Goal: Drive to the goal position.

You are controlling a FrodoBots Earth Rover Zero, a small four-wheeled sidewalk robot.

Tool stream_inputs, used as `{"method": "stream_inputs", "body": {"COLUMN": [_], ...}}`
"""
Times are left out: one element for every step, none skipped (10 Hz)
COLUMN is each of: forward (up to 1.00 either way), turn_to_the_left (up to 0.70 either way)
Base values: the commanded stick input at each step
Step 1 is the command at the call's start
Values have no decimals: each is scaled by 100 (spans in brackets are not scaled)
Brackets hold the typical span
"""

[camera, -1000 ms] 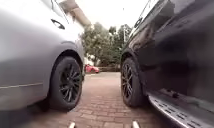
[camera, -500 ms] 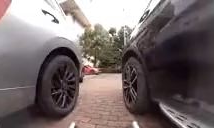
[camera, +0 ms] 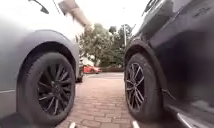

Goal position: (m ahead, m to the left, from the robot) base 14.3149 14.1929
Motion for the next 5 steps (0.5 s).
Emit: {"method": "stream_inputs", "body": {"forward": [45, 45, 45, 45, 45], "turn_to_the_left": [27, 27, 22, 4, 0]}}
